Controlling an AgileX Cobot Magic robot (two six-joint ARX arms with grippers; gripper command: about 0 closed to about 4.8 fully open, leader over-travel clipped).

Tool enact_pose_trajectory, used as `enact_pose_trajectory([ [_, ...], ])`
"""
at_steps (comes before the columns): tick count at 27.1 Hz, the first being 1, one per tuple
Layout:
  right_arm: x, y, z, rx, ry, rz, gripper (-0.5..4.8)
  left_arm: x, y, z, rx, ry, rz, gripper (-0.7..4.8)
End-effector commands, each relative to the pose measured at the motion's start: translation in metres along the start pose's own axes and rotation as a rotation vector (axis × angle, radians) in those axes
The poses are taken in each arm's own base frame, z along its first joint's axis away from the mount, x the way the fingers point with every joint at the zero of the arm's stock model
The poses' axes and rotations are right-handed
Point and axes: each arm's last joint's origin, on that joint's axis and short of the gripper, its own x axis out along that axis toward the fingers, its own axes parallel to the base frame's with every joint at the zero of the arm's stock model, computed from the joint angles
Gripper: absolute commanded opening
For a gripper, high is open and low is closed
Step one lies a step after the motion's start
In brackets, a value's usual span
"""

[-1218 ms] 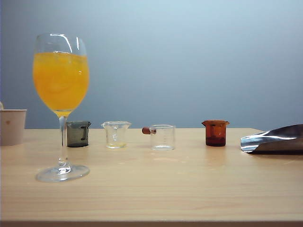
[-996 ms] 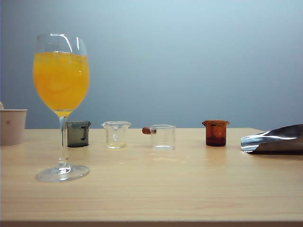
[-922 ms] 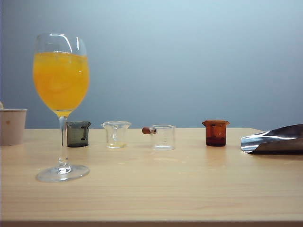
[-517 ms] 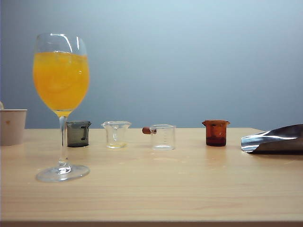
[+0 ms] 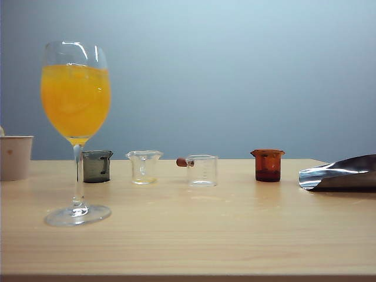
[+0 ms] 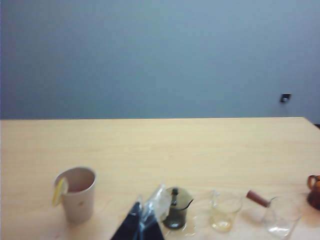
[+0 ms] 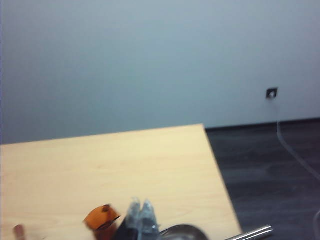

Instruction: Pick up the fourth measuring cup from the left, pour the grenadine inside into the goblet, and finally put the measuring cup back in its original place.

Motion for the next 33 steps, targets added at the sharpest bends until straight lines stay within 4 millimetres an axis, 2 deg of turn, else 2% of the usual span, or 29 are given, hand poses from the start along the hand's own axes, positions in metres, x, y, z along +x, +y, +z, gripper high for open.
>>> enact_pose_trajectory([
  [1, 0.014, 0.012, -0.001, 0.015, 0.004, 0.025, -0.03, 0.009, -0.005, 0.02, 0.03, -0.01, -0.076, -0.05],
  [6, 0.043, 0.047, -0.023, -0.003, 0.079, 0.08, -0.03, 0.027, -0.023, 0.035, 0.031, 0.033, -0.236, -0.05],
  [8, 0.058, 0.064, -0.044, 0.002, 0.065, 0.114, -0.03, 0.035, -0.033, 0.035, 0.03, 0.061, -0.312, -0.05],
  [12, 0.078, 0.078, -0.08, -0.013, 0.108, 0.13, -0.03, 0.038, -0.045, 0.03, 0.032, 0.101, -0.396, -0.05],
  [18, 0.117, 0.094, -0.135, -0.076, 0.261, 0.125, -0.02, 0.04, -0.063, 0.023, 0.04, 0.168, -0.514, -0.05],
  [24, 0.151, 0.106, -0.182, -0.035, 0.257, 0.11, -0.01, 0.044, -0.077, 0.013, 0.054, 0.261, -0.593, -0.05],
  [25, 0.16, 0.108, -0.195, -0.027, 0.239, 0.112, -0.01, 0.044, -0.079, 0.011, 0.062, 0.278, -0.581, -0.05],
  [26, 0.166, 0.11, -0.208, -0.025, 0.232, 0.114, 0.18, 0.045, -0.08, 0.01, 0.065, 0.288, -0.573, -0.05],
  [28, 0.171, 0.111, -0.223, -0.026, 0.237, 0.112, 1.48, 0.046, -0.08, 0.01, 0.066, 0.292, -0.573, -0.05],
  [30, 0.174, 0.111, -0.234, -0.029, 0.235, 0.106, 3.36, 0.045, -0.08, 0.009, 0.066, 0.293, -0.576, -0.05],
  [31, 0.177, 0.111, -0.241, -0.042, 0.231, 0.088, 4.79, 0.045, -0.08, 0.009, 0.065, 0.293, -0.58, -0.05],
  [33, 0.181, 0.111, -0.247, -0.055, 0.231, 0.072, 4.79, 0.045, -0.081, 0.009, 0.064, 0.297, -0.586, -0.05],
])
